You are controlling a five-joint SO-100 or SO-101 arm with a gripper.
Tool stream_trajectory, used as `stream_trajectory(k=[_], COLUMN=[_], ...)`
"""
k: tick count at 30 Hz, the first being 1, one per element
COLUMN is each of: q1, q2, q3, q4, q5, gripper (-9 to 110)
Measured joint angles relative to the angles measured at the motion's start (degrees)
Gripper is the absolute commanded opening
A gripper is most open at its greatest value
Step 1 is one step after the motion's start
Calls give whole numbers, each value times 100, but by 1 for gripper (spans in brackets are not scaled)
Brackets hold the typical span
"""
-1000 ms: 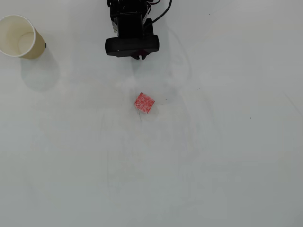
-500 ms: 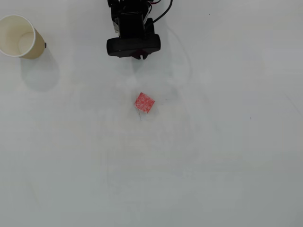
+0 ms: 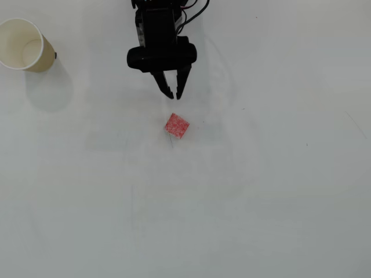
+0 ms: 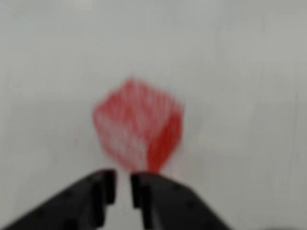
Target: Pick up the cube and drop it in the cup.
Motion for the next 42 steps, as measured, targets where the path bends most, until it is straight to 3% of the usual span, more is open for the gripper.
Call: stream_trajectory(k=[11,22,42], q1=[0,-246,-264], q2=[0,0,-721], q3=[0,0,-202], q4=[-290,-299,-404], q5=[0,0,0], gripper=[3,42,45])
